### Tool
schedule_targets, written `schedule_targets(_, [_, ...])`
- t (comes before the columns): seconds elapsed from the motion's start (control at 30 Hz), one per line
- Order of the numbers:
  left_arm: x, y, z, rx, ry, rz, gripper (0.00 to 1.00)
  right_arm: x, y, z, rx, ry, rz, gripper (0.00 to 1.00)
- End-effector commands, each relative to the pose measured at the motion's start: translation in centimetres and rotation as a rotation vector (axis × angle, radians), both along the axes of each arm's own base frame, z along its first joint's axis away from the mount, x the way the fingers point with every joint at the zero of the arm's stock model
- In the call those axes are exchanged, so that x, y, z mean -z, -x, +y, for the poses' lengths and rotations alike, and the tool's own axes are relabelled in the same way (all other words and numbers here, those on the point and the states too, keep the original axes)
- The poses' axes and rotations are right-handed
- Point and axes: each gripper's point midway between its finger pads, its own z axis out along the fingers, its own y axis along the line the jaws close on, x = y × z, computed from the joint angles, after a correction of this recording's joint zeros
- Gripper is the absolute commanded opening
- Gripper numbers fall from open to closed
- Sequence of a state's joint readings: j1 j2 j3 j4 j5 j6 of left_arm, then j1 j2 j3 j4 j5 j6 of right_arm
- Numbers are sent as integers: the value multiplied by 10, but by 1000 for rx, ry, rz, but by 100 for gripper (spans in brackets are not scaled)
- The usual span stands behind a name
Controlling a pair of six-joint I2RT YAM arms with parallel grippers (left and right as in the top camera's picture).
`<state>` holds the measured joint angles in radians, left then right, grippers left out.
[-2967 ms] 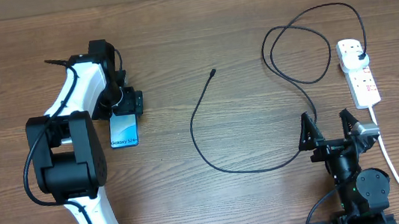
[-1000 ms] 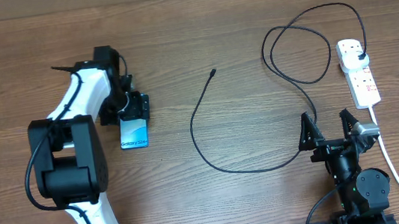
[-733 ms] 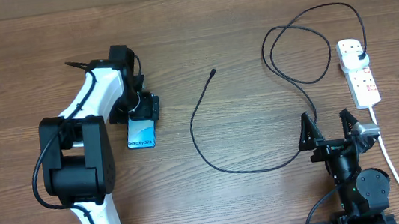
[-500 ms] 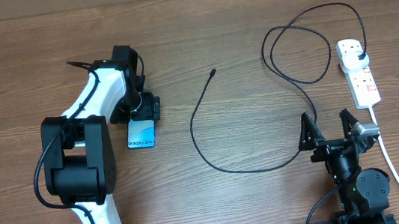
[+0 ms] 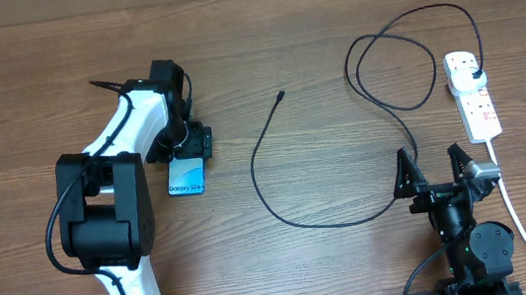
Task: Plug charger to phone and switch on socket
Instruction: 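Close the left gripper on the phone's top edge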
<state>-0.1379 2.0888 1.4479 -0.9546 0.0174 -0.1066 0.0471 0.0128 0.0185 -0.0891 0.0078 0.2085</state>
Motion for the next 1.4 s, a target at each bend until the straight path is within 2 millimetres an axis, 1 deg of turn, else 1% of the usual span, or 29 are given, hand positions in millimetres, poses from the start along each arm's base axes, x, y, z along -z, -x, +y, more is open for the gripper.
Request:
schedule_targets(0.0, [26,17,-6,-3,20,74,88,2,0,-2,11,3,-4,100])
schedule_targets(0.83, [26,14,-5,2,14,62,88,2,0,-2,11,3,-4,100])
schedule_targets(1.07, [27,5,-7,1,23,26,88,2,0,-2,11,3,-4,100])
schedule_targets(1.37, [27,0,-9,1,31,6,87,2,0,-2,11,3,-4,100])
